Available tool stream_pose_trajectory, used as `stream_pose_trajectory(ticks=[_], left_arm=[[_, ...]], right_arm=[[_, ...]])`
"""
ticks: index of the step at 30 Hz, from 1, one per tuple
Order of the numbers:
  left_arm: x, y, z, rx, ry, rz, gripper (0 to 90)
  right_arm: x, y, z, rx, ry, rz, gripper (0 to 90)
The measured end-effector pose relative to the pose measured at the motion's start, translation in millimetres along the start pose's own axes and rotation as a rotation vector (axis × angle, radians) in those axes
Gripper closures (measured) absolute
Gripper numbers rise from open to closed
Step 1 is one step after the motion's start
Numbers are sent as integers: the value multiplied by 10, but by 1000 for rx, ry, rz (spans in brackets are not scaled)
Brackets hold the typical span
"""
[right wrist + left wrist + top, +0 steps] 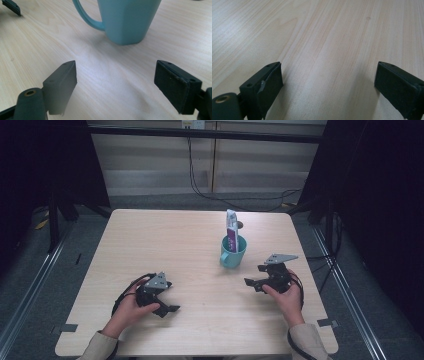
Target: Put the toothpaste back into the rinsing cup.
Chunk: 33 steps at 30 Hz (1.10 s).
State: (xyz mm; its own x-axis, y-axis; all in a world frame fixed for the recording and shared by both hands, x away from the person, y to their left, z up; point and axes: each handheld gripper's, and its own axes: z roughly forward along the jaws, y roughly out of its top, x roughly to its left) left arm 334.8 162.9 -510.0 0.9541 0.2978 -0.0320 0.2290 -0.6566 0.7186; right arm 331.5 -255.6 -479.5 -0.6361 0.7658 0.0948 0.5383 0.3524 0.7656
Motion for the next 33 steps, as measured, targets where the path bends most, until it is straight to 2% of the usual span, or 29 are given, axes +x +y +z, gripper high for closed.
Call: stream_pose_trajectory(ticks=[17,23,33], left_arm=[[-1,-1,2,-2,0,-1,76],[-2,-1,3,-4,0,-1,76],[-1,-1,3,-4,0,-1,76]], right_arm=[[95,-285,114,114,-36,-75,145],[74,-356,95,70,-24,-67,139],[73,-359,95,72,-31,-68,134]])
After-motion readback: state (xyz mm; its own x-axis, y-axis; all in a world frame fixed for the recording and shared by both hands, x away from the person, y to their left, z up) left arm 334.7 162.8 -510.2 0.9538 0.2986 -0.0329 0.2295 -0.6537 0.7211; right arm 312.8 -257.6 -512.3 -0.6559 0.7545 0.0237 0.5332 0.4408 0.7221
